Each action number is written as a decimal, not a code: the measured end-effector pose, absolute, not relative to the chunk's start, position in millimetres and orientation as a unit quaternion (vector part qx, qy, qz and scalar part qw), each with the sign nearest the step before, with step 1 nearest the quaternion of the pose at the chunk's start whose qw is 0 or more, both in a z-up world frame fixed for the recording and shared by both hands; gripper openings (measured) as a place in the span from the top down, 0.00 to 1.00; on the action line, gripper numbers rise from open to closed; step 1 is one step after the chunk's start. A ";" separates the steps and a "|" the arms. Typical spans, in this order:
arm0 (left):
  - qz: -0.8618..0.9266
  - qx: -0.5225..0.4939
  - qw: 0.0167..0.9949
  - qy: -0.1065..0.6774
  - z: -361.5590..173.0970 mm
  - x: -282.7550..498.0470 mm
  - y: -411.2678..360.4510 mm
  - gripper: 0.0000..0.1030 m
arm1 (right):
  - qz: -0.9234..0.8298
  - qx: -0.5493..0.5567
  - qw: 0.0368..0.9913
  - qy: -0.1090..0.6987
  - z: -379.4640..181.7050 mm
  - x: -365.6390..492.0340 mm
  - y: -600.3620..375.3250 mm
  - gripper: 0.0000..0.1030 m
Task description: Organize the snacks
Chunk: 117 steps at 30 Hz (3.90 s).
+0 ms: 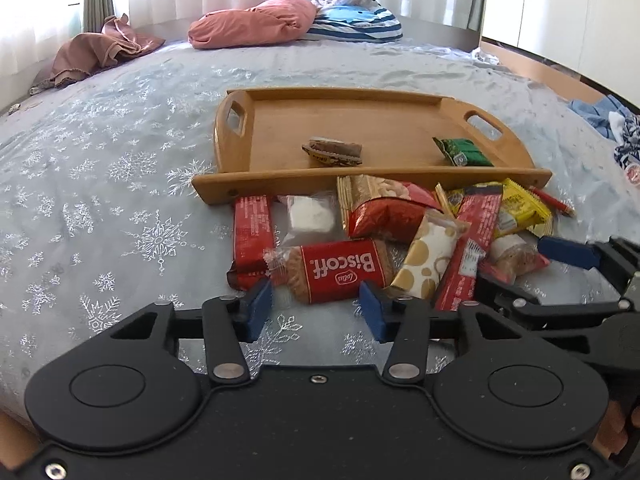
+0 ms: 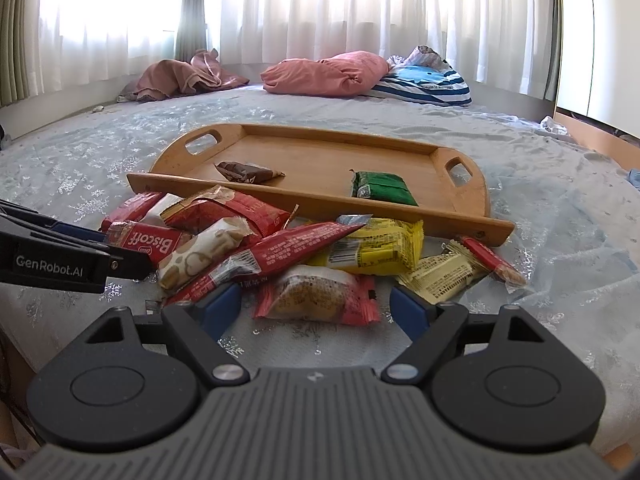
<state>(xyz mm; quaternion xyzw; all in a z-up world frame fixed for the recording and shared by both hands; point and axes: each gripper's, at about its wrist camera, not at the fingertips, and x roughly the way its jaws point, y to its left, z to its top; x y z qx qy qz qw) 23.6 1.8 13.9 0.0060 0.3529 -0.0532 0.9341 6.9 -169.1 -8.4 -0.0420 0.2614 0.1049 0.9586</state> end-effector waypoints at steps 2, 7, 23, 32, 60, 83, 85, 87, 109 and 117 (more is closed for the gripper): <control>-0.055 -0.004 0.934 0.353 14.7 25.9 0.7 0.44 | 0.104 -0.039 0.959 0.263 -8.6 8.9 -168.3 0.12; -0.043 0.004 0.936 0.350 12.6 32.6 -6.9 0.37 | 0.098 -0.042 0.959 0.262 -9.0 9.6 -168.1 0.26; -0.035 0.026 0.937 0.347 4.8 39.4 -18.6 0.24 | 0.056 -0.017 0.962 0.265 -2.5 -1.0 -196.0 0.38; -0.029 0.047 0.947 0.317 27.4 28.4 -18.9 0.79 | 0.043 -0.001 0.964 0.262 1.6 -1.5 -205.3 0.38; -0.036 -0.005 0.937 0.348 7.9 40.5 -17.7 0.33 | 0.019 0.022 0.966 0.258 7.0 2.3 -210.8 0.36; -0.059 -0.015 0.945 0.322 59.7 41.9 -3.8 0.40 | 0.003 0.051 0.963 0.264 28.1 22.0 -222.2 0.36; -0.053 -0.012 0.945 0.321 66.4 51.1 -0.6 0.40 | 0.003 0.059 0.960 0.274 32.8 31.2 -225.5 0.36; -0.051 -0.009 0.946 0.321 73.4 61.8 2.6 0.40 | 0.002 0.061 0.959 0.278 38.1 39.9 -228.1 0.36; -0.062 -0.058 0.905 0.417 78.0 229.1 -9.0 0.40 | 0.097 0.001 0.938 0.333 64.3 176.4 -209.5 0.36; -0.041 -0.081 0.884 0.459 42.8 268.2 -8.4 0.40 | 0.113 -0.032 0.927 0.356 47.9 204.8 -193.9 0.36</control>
